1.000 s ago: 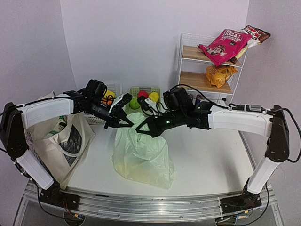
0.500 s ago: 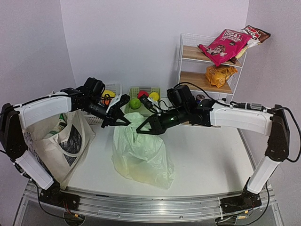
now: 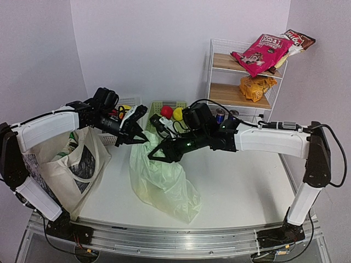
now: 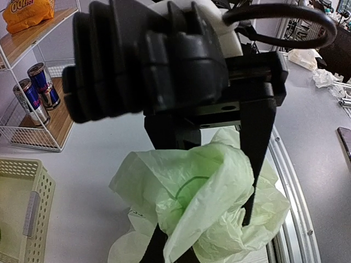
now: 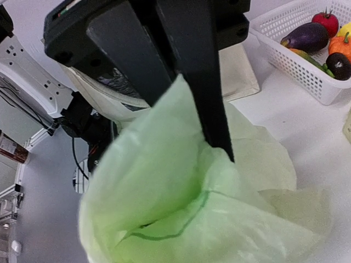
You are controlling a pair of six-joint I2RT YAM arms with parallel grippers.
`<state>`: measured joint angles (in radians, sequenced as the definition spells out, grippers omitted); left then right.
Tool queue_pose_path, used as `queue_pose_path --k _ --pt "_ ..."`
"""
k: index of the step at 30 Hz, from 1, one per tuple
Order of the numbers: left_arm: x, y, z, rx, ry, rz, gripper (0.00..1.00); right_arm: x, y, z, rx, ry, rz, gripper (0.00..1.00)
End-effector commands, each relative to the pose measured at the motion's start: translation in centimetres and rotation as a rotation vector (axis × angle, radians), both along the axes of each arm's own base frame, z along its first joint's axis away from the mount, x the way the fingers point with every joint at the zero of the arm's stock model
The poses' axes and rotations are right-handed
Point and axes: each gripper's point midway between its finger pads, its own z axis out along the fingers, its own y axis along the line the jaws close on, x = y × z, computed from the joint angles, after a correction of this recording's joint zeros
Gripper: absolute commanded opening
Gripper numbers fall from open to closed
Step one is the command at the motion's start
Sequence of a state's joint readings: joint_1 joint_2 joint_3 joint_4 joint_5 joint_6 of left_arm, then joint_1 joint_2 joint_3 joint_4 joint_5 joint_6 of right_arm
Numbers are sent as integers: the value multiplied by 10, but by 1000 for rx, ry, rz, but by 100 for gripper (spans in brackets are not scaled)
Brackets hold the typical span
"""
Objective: Place the mixed food into the grocery bags and tie them
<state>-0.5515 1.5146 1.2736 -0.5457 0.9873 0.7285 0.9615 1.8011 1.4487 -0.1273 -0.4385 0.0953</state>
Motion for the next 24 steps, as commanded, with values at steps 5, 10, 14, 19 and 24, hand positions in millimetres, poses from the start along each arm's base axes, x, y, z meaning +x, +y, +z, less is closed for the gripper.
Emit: queue_pose_path --k 5,10,14,19,24 --pt "-4 6 32 -110 29 -36 0 22 2 -8 -19 -124 -59 24" --pt "-4 6 30 -114 32 -40 0 31 10 -6 -8 -131 -102 25" --pt "-5 6 25 -115 49 -40 0 31 20 -5 25 -104 -103 16" --pt "1 7 21 -102 45 5 0 18 21 9 117 -64 -43 0" --pt "43 28 15 -68 -39 150 0 -13 3 30 230 112 117 0"
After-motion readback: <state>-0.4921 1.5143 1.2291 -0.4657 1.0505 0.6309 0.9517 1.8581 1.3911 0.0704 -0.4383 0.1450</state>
